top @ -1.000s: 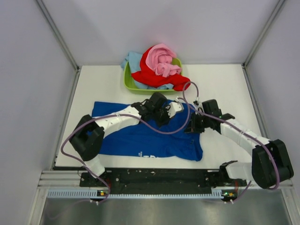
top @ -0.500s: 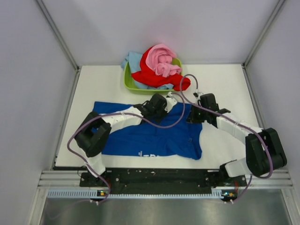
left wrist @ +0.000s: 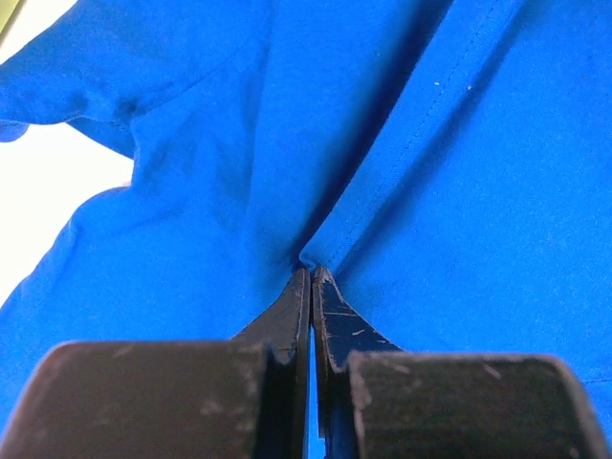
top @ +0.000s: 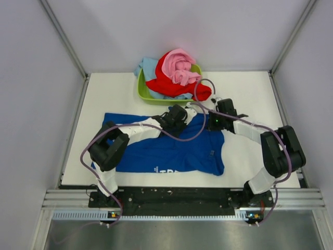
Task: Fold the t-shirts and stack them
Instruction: Fold the flattened tshirt in 1/3 of the way
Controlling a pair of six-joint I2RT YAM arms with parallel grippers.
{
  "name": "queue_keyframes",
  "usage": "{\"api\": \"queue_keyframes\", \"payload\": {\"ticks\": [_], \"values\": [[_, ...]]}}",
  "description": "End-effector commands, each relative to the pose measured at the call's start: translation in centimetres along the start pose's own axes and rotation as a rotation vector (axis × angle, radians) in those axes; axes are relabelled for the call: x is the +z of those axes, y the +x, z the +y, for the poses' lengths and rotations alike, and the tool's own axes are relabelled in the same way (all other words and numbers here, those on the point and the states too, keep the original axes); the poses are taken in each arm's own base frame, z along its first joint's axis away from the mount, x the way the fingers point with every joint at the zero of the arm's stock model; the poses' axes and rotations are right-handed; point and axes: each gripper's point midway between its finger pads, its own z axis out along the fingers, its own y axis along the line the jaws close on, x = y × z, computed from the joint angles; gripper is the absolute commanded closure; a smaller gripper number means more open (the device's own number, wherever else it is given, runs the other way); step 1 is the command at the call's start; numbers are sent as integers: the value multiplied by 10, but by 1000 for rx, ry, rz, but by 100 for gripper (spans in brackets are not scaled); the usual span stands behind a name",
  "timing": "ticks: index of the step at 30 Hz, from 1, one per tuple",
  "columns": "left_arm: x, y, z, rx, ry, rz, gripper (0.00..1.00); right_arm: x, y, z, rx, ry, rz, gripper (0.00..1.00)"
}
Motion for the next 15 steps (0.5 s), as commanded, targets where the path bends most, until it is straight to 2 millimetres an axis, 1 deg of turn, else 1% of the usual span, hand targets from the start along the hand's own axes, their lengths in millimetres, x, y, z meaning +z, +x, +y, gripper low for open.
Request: {"api": "queue_keyframes", "payload": {"ticks": [1, 5, 6, 7, 8, 9, 10, 12, 13, 14, 15], "values": [[0, -22, 13, -26, -59, -55, 100, 5, -43, -1, -37, 17, -108, 100], [-1, -26, 13, 0, -54, -60, 100, 6, -48, -1, -49, 21, -101, 100], [-1, -26, 12, 7, -45, -55, 98, 6, -47, -2, -47, 29, -85, 100], [-1, -25, 11, 16, -36, -43, 92, 4, -47, -5, -33, 53, -61, 89], [-3, -26, 11, 22, -34, -37, 84, 1, -44, -8, -19, 77, -38, 76], [-6, -27, 14, 38, -44, -28, 72, -4, -42, -8, -11, 86, -25, 65], [-10, -30, 17, 63, -54, -37, 63, -12, -42, -7, 2, 95, -29, 55], [-27, -41, 27, 114, -93, -75, 47, -35, -41, -6, 36, 120, -37, 42], [-37, -44, 32, 149, -111, -90, 42, -51, -42, -3, 44, 121, -52, 36], [-51, -51, 37, 184, -130, -117, 35, -65, -35, -1, 55, 123, -39, 36], [-61, -51, 40, 215, -142, -126, 34, -77, -25, -1, 72, 129, -15, 36]]}}
